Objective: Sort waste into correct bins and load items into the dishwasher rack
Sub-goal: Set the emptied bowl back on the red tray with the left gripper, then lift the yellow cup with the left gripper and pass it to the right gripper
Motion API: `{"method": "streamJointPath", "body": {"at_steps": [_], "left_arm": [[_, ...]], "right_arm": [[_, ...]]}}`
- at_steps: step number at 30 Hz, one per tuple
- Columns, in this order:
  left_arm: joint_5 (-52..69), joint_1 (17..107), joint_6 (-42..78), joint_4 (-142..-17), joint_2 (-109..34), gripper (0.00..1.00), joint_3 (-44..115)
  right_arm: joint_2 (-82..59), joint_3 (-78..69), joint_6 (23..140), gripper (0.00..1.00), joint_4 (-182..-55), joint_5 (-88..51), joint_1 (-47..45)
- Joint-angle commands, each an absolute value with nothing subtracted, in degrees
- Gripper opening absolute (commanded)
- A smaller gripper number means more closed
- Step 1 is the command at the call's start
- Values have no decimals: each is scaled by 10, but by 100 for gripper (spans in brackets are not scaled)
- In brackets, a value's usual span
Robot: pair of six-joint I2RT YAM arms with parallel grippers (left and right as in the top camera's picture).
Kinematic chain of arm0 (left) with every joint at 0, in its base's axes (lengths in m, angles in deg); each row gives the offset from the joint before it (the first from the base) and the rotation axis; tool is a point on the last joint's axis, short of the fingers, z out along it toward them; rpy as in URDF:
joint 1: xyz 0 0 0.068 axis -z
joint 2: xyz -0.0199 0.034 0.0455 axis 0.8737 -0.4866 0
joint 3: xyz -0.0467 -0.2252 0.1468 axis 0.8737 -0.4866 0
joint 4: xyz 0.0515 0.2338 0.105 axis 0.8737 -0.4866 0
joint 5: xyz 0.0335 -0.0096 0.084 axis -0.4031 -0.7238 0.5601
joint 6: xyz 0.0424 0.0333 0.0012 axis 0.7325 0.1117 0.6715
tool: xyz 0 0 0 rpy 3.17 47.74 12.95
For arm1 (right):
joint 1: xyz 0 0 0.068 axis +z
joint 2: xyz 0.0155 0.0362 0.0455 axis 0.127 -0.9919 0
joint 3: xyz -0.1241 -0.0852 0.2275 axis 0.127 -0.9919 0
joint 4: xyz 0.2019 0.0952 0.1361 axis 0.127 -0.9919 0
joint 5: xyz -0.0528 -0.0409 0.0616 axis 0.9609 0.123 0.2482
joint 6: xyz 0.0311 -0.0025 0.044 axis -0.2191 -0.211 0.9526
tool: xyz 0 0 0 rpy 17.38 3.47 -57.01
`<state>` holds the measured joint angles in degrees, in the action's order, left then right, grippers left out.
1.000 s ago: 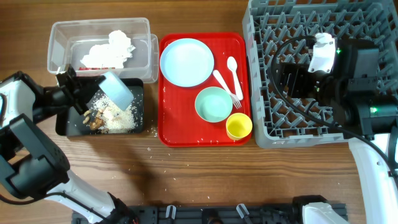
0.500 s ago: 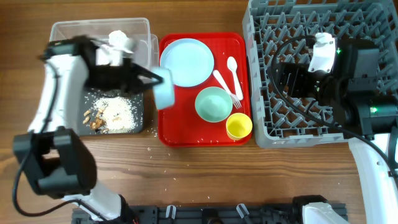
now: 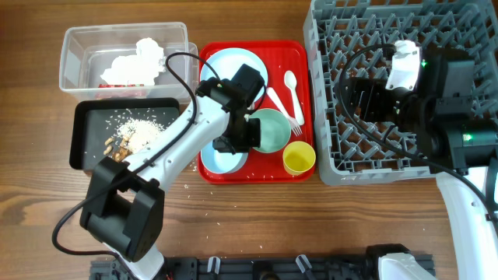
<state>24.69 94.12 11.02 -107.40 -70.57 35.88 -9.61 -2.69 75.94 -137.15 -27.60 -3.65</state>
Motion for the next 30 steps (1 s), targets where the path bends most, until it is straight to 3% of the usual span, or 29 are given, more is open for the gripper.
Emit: {"method": "streamJointPath", "body": {"at_steps": [1, 4, 8, 12, 13, 15, 18, 23, 28, 30], "left_arm": [[290, 944, 86, -1070, -706, 8, 351], [308, 944, 86, -1068, -707, 11, 351], [310, 944, 86, -1061, -707, 25, 351], [250, 944, 95, -1052, -707, 27, 391], [234, 948, 111, -1044, -707, 31, 412], [222, 967, 141, -1009, -707, 52, 419], [222, 998, 153, -987, -719, 59, 417], [233, 1038, 169, -984, -755, 52, 417], [235, 1043, 168, -984, -793, 29, 417], [235, 1045, 166, -984, -796, 11, 417]], "right_arm": [[-96, -12, 753, 98, -1370, -282, -38], [-96, -12, 752, 98, -1371, -281, -38], [-96, -12, 751, 98, -1372, -281, -38], [-96, -12, 751, 98, -1369, -278, -38], [-97, -12, 751, 98, -1369, -277, -38], [-97, -12, 752, 99, -1370, -270, -38], [-97, -12, 751, 98, -1370, -268, -38], [-97, -12, 751, 99, -1370, -268, -38], [-97, -12, 751, 99, -1373, -260, -38], [-97, -12, 751, 99, -1374, -254, -38]]}}
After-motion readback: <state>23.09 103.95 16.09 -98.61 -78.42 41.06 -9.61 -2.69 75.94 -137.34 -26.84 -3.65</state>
